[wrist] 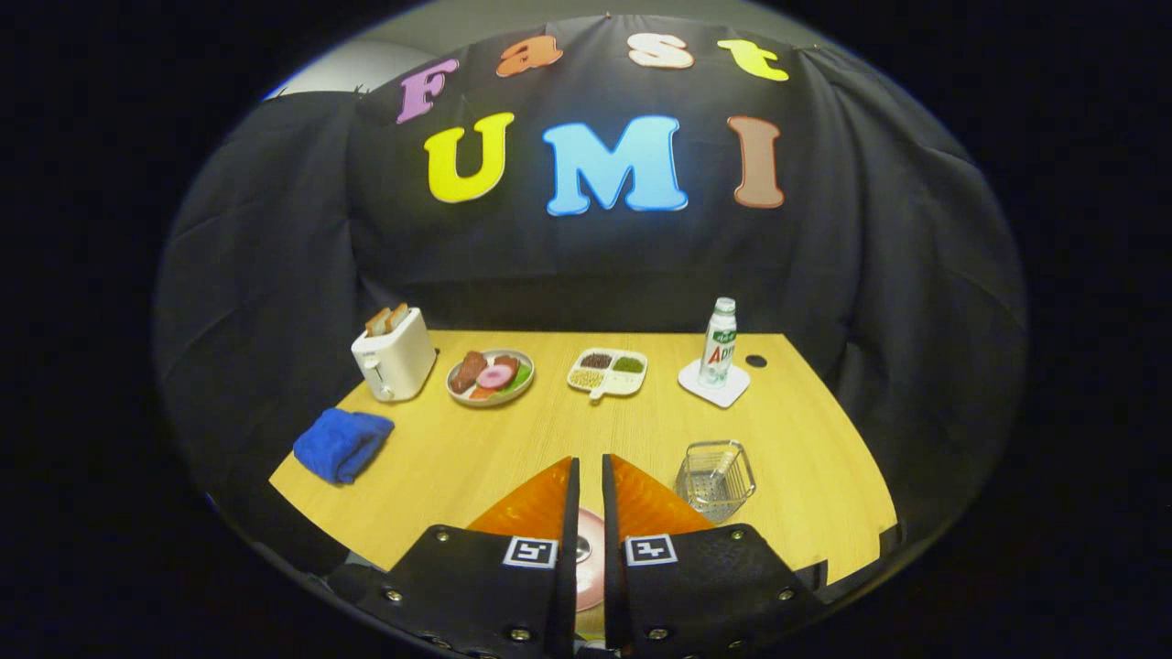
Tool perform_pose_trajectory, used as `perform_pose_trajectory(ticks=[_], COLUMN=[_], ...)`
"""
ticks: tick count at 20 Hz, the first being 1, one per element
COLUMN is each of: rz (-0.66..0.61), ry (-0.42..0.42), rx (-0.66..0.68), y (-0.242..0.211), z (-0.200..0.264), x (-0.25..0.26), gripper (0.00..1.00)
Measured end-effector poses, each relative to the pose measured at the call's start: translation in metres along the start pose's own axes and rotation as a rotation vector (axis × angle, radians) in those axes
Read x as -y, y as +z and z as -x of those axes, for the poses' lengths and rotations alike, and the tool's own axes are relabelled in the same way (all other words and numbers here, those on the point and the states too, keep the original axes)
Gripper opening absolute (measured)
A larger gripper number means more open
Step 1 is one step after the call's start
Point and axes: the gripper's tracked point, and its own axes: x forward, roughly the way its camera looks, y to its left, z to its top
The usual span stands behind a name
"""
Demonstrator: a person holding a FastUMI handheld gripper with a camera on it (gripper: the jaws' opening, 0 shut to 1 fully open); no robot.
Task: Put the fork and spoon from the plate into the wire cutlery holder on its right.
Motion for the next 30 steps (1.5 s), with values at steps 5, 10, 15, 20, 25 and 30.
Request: perform_pose_trajectory(ticks=[5, 10, 15, 20, 25, 30], rz=[-0.018, -0.030, -0.086, -0.065, -0.064, -0.038], ry=[0.031, 0.050, 0.051, 0.032, 0.024, 0.003], rx=[-0.191, -0.377, -0.514, -0.589, -0.639, -0.658], y=[-0.073, -0.141, -0.181, -0.201, -0.213, -0.211], z=[-0.033, -0.048, -0.053, -0.061, -0.062, -0.063], x=[-0.012, -0.018, -0.027, -0.028, -0.032, -0.028], gripper=[0.14, 0.27, 0.27, 0.27, 0.27, 0.11])
